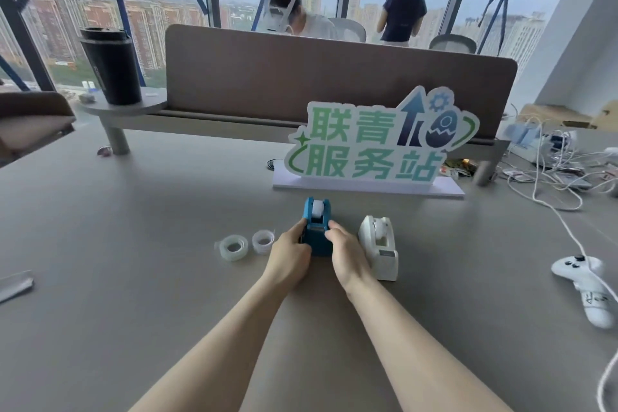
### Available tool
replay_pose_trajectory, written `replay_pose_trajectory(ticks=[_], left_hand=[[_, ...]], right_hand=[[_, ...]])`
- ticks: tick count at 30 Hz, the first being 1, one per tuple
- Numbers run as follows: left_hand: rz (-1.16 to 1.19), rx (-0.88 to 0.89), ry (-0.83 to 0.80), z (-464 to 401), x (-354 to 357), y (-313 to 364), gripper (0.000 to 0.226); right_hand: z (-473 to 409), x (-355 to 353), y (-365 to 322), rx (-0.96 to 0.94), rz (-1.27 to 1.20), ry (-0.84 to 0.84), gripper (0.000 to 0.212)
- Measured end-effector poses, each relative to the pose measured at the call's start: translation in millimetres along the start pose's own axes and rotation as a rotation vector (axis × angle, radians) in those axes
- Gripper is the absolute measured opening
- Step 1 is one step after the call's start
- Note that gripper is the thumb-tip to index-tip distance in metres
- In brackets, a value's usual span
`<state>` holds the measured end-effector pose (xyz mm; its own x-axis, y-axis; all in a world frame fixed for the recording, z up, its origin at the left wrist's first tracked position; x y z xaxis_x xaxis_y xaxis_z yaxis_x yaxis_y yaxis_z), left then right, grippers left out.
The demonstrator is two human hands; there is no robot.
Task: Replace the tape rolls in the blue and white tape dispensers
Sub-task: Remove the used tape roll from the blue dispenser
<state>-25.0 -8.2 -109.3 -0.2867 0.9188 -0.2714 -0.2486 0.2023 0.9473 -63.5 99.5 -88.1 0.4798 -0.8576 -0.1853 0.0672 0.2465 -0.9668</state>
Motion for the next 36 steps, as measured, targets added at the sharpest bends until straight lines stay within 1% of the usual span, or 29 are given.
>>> replay_pose_trajectory(ticks=[3, 6, 8, 10, 12, 15, 16, 18, 19, 21, 23, 25, 28, 30, 32, 34, 36], left_hand=[[-0.007, 0.014, 0.016, 15.9, 1.3, -7.3, 0.078], [-0.021, 0.038, 0.061, 49.5, 3.7, -7.8, 0.07], [-0.012, 0.07, 0.081, 74.3, 6.2, -8.9, 0.07], [-0.021, 0.088, 0.099, 95.0, 8.3, -12.5, 0.071], [-0.032, 0.104, 0.125, 114.8, 10.5, -15.8, 0.066], [-0.007, 0.136, 0.143, 142.2, 15.0, -21.6, 0.051], [-0.006, 0.141, 0.152, 149.9, 16.1, -23.2, 0.049], [-0.01, 0.15, 0.171, 163.3, 17.6, -26.3, 0.048], [-0.016, 0.158, 0.177, 169.4, 18.2, -27.4, 0.048], [-0.024, 0.168, 0.176, 179.1, 19.7, -31.2, 0.047], [-0.031, 0.172, 0.167, 185.6, 19.7, -34.4, 0.046], [-0.046, 0.181, 0.154, 188.7, 18.0, -35.2, 0.045], [-0.005, 0.183, 0.096, 186.3, 13.0, -34.5, 0.042], [0.084, 0.167, 0.036, 181.4, 8.7, -32.2, 0.04], [0.168, 0.135, -0.013, 174.1, 6.1, -27.8, 0.04], [0.19, 0.119, -0.017, 166.2, 5.0, -23.7, 0.041], [0.169, 0.126, 0.003, 160.2, 3.9, -21.5, 0.04]], right_hand=[[15.4, -1.7, 5.5, 0.009, -0.017, -0.006, 0.048], [39.5, -5.5, 10.2, -0.025, -0.025, -0.021, 0.043], [59.1, -7.5, 14.5, -0.046, -0.032, -0.029, 0.037], [77.2, -8.6, 19.8, -0.062, -0.013, -0.024, 0.037], [95.0, -9.2, 26.4, -0.077, 0.001, -0.018, 0.035], [121.4, -13.1, 33.0, -0.117, 0.044, -0.032, 0.053], [130.9, -14.2, 34.2, -0.125, 0.073, -0.03, 0.052], [146.4, -13.7, 38.3, -0.154, 0.124, -0.023, 0.04], [152.4, -12.9, 41.1, -0.163, 0.137, -0.016, 0.038], [163.5, -12.3, 45.1, -0.184, 0.139, -0.001, 0.041], [172.4, -11.7, 46.0, -0.194, 0.161, 0.008, 0.036], [174.9, -12.1, 46.2, -0.202, 0.205, 0.009, 0.04], [167.7, -17.3, 38.7, -0.226, 0.27, 0.014, 0.04], [158.7, -20.4, 26.9, -0.24, 0.353, 0.004, 0.041], [144.4, -20.8, 17.0, -0.244, 0.493, -0.029, 0.048], [130.2, -18.4, 9.3, -0.232, 0.691, -0.083, 0.053], [118.2, -15.6, 2.6, -0.213, 0.864, -0.14, 0.051]])
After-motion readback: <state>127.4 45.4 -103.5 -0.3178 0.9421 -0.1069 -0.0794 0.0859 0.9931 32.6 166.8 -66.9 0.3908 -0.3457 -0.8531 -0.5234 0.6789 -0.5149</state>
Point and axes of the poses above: each hand's wrist, its own z-axis away from the middle knuckle, its own x-axis out of the palm, y = z × x, the point moved 2 cm from there along -z, towards the middle knuckle, and after that the axes turned 5 degrees about -y, right-handed, at the moved point
